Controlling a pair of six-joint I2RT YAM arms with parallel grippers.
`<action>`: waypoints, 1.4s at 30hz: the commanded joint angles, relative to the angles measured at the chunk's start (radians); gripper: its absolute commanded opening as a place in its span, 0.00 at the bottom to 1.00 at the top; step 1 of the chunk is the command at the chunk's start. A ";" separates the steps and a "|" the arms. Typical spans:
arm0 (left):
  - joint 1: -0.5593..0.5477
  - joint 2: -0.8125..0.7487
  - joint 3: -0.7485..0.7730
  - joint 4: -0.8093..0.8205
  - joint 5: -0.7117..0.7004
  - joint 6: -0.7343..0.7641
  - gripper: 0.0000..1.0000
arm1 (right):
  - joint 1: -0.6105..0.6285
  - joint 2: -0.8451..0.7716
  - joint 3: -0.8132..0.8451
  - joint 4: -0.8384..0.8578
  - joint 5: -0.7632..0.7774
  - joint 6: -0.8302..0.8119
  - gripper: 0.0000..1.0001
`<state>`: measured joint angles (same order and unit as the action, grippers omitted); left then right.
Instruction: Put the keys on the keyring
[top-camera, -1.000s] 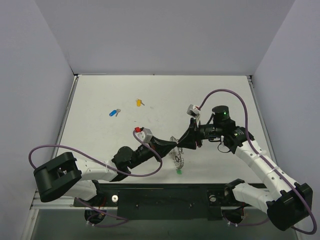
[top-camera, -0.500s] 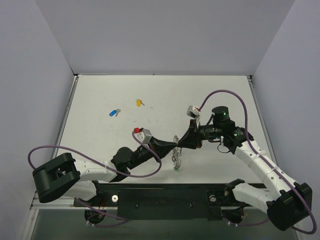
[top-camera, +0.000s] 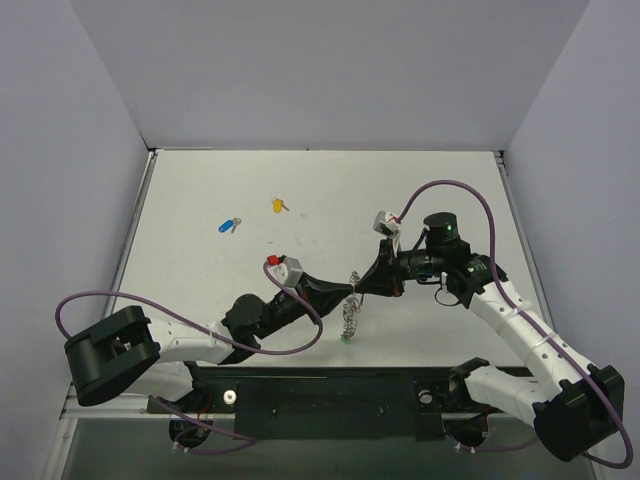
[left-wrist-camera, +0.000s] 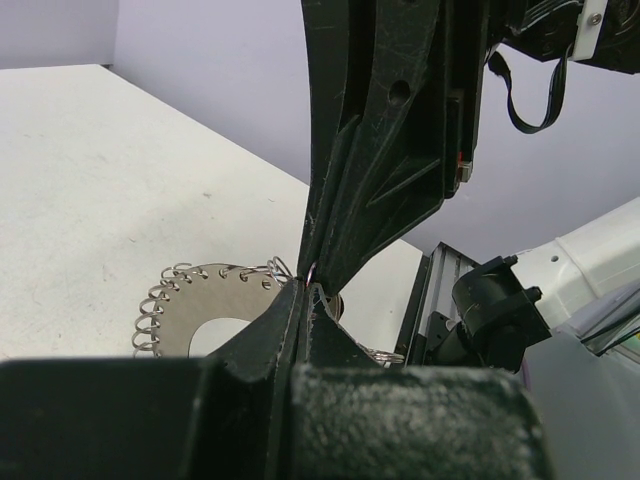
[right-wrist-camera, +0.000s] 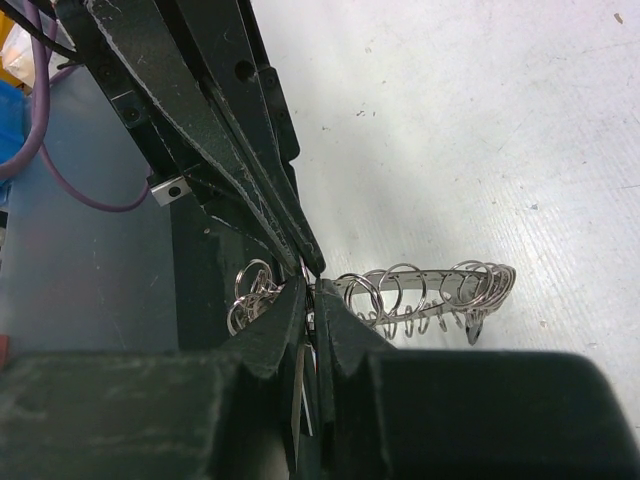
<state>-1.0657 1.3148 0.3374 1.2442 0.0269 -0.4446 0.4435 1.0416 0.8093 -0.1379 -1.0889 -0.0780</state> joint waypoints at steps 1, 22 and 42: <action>0.003 -0.019 -0.004 0.377 -0.058 -0.017 0.00 | -0.012 -0.009 0.025 0.008 -0.042 0.012 0.00; 0.174 -0.376 0.150 -0.582 0.288 0.144 0.67 | 0.032 0.113 0.484 -1.098 0.338 -1.051 0.00; 0.227 0.087 0.344 -0.048 0.626 0.140 0.49 | 0.124 0.288 0.755 -1.261 0.517 -1.198 0.00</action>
<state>-0.8444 1.3216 0.6861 0.8234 0.6128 -0.0998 0.5556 1.3132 1.5173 -1.2968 -0.5758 -1.2987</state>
